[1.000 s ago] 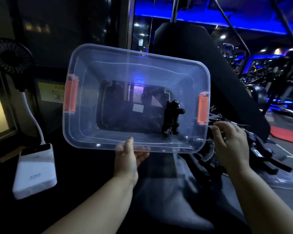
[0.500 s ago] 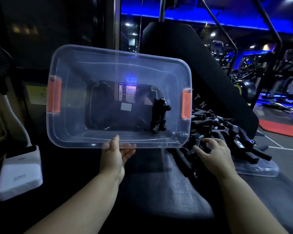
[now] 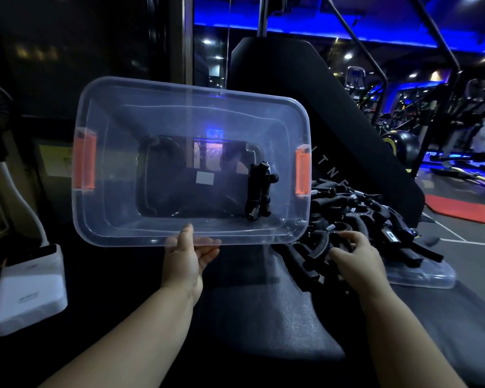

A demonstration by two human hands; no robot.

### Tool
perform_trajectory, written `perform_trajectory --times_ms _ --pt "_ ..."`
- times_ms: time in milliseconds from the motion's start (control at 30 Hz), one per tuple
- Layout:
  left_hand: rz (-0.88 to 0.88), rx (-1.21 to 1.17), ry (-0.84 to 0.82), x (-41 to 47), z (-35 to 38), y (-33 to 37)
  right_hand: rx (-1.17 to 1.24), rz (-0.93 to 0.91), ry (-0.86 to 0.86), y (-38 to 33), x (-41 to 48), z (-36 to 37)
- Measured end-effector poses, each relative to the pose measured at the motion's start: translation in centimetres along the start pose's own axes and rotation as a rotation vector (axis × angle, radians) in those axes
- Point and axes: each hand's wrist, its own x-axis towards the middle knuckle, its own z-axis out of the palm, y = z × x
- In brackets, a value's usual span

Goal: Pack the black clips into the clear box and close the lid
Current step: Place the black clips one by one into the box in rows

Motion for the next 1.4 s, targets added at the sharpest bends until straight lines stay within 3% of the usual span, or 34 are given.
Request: perform_trajectory --times_ms 133,333,533,700,833,1200,1400 --pt "0.004 -0.004 -0.006 -0.1 0.1 0.0 -0.015 0.038 -0.042 0.7 -0.8 -0.4" --pt "-0.004 0.011 -0.013 0.2 -0.1 -0.2 -0.310 -0.089 0.076 -0.1 -1.4 0.2" --pt "0.002 0.021 -0.009 0.1 0.0 -0.2 -0.498 -0.192 -0.151 -0.8 -1.4 0.9" --pt "-0.004 0.035 -0.009 0.0 -0.1 -0.1 -0.572 -0.221 -0.175 -0.6 -1.8 0.7" --pt "-0.014 0.041 -0.004 -0.1 -0.1 -0.1 -0.543 -0.257 -0.131 -0.7 -2.4 0.6" --pt "-0.010 0.022 0.025 -0.6 0.3 0.4 -0.182 -0.224 0.063 -0.6 -2.6 -0.3" --pt "-0.006 0.016 0.016 -0.5 0.2 0.3 0.141 -0.107 0.183 -0.3 -2.2 -0.9"
